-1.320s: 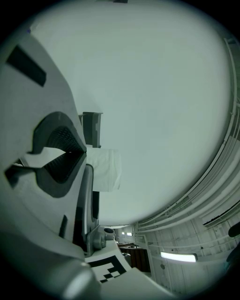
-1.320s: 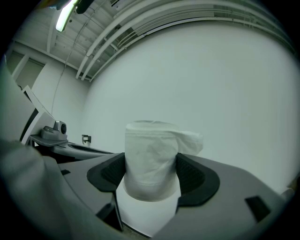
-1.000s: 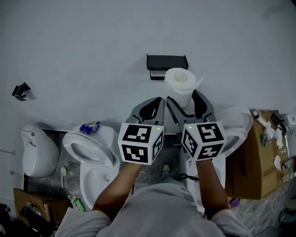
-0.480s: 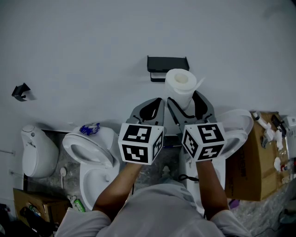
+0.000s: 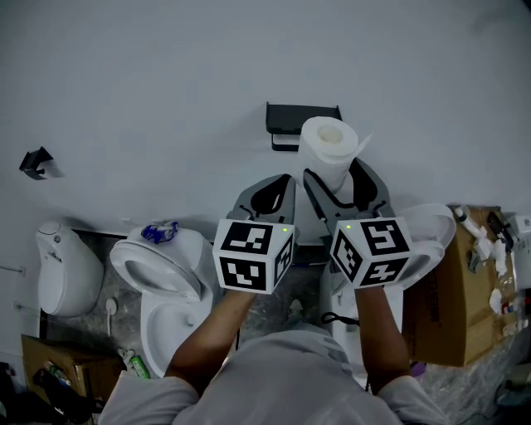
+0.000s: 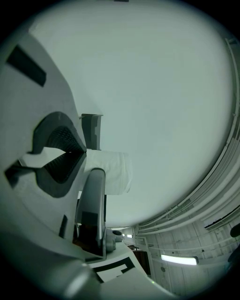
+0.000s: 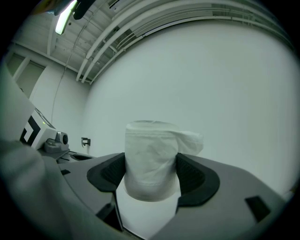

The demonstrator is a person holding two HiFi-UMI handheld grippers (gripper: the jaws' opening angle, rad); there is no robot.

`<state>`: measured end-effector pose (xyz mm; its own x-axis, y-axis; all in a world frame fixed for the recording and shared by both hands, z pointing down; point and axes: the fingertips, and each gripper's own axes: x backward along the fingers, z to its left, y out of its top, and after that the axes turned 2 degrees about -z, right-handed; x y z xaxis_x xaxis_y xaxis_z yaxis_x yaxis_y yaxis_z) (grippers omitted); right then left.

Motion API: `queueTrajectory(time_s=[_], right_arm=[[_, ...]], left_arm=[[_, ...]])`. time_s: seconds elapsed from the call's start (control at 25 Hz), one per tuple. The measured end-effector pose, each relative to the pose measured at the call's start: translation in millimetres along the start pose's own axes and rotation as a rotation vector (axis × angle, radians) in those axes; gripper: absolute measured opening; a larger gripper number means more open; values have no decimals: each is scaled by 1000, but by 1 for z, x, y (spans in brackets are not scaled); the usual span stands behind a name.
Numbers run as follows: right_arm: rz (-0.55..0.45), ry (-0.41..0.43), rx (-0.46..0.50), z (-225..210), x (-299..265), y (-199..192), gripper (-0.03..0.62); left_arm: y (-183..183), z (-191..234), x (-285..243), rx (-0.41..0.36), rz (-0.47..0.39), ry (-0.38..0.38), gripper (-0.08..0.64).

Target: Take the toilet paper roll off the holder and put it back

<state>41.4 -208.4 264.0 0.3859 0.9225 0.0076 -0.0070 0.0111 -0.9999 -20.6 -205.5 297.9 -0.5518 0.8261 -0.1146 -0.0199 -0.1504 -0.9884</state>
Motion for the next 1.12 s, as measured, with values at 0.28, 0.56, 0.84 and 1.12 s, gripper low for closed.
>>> queueTrajectory(time_s=[0.28,0.56,0.84,1.12], right_arm=[[-22,18,3,-6,-15,14,337],[-38,51,7,-9,-34,24,337],[-43,73,2,-12,-57,30,337],[-44,84,-4,-19,-80,29,337]], left_arm=[[4,9,-13,3,-6,11,4],[4,19,-27,8,-3,27,4],[6,34,-39,12,0,47,4],[3,45,-49,13,12,69,3]])
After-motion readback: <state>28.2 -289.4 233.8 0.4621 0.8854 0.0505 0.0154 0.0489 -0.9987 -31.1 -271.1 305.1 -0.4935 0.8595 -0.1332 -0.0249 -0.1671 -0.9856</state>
